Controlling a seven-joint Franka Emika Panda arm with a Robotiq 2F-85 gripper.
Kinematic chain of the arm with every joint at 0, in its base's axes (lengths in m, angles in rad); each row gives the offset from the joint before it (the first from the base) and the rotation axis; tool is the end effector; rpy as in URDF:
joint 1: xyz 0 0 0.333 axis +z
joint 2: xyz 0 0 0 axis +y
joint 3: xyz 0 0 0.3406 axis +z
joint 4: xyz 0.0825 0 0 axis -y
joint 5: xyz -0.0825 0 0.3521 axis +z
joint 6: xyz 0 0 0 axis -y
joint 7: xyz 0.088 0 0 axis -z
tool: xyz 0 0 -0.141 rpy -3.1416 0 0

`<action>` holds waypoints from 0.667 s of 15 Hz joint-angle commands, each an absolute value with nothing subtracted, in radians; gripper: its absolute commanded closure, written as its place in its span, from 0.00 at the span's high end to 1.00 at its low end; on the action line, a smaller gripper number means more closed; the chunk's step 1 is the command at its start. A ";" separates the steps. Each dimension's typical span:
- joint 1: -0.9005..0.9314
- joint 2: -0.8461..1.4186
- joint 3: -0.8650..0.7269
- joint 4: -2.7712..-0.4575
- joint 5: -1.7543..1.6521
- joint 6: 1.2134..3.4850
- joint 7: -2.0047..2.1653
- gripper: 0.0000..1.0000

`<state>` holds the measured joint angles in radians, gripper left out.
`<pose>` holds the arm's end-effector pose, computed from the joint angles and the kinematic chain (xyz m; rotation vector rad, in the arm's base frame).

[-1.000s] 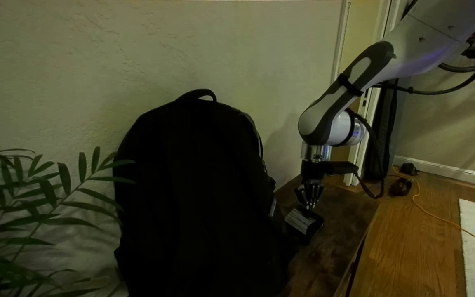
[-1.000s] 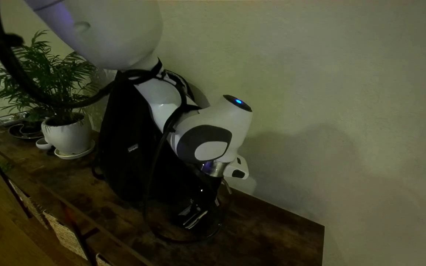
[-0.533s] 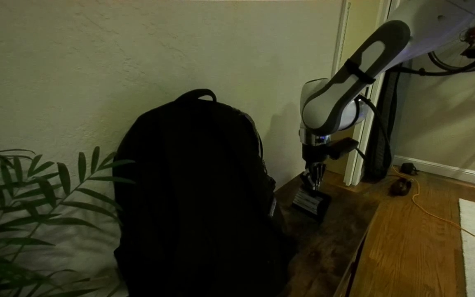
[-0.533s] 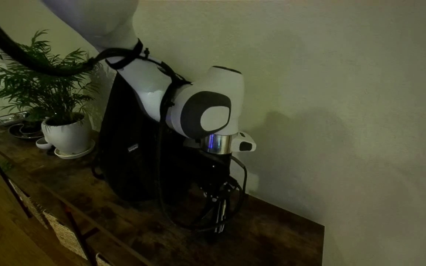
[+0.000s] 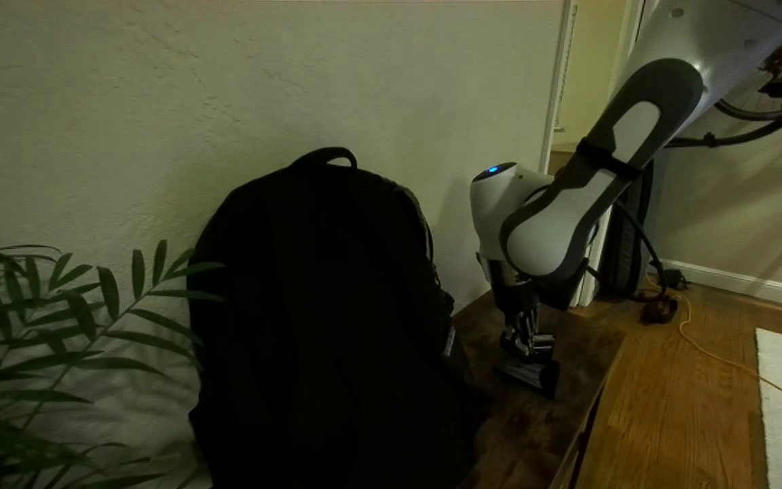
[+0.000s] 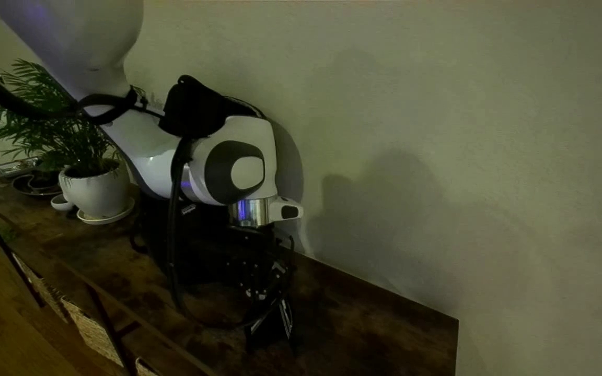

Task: Pick up the wallet from the table and put it in the black bag.

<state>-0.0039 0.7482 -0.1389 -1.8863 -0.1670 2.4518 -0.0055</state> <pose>0.5916 -0.0880 0.1085 2.9497 0.0440 -0.2879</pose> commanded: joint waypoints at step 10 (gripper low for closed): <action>0.099 0.606 -0.269 -2.092 -0.318 2.647 0.143 0.81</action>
